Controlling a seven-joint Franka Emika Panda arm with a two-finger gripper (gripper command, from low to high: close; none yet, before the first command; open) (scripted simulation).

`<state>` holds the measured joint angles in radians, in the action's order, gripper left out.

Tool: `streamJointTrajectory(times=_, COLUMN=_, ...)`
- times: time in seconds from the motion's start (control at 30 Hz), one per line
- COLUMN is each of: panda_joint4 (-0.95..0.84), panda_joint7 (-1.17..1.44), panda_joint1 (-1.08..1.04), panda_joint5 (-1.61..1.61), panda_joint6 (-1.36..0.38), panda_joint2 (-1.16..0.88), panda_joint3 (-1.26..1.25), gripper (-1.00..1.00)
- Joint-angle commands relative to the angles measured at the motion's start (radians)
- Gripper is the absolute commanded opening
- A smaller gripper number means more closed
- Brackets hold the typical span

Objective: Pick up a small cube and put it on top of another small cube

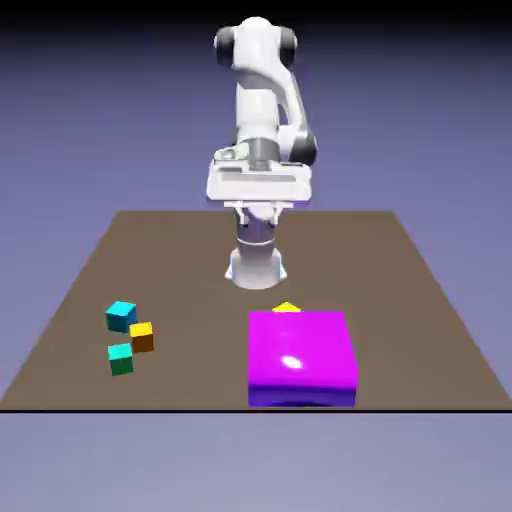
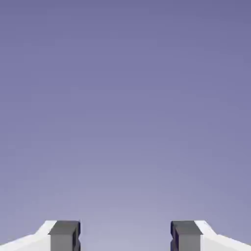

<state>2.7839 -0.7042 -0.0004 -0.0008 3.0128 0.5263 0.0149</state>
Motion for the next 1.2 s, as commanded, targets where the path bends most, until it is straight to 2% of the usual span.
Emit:
streamJointTrajectory(times=0.0, panda_joint4=-0.022, panda_joint7=0.031, panda_joint1=-0.010, panda_joint5=-0.001, panda_joint6=-0.020, panda_joint2=-0.036, panda_joint3=0.012, gripper=0.00)
streamJointTrajectory(times=0.83, panda_joint4=-0.555, panda_joint7=0.782, panda_joint1=-0.264, panda_joint5=-0.016, panda_joint6=-0.515, panda_joint2=-0.929, panda_joint3=0.316, gripper=0.00)
streamJointTrajectory(times=1.03, panda_joint4=-0.568, panda_joint7=0.814, panda_joint1=-0.308, panda_joint5=0.036, panda_joint6=-0.370, panda_joint2=-1.090, panda_joint3=0.274, gripper=0.00)
streamJointTrajectory(times=1.07, panda_joint4=-0.568, panda_joint7=0.814, panda_joint1=-0.308, panda_joint5=0.036, panda_joint6=-0.370, panda_joint2=-1.090, panda_joint3=0.274, gripper=-1.00)
streamJointTrajectory(times=1.17, panda_joint4=-0.562, panda_joint7=0.800, panda_joint1=-0.288, panda_joint5=0.012, panda_joint6=-0.435, panda_joint2=-1.017, panda_joint3=0.293, gripper=-1.00)
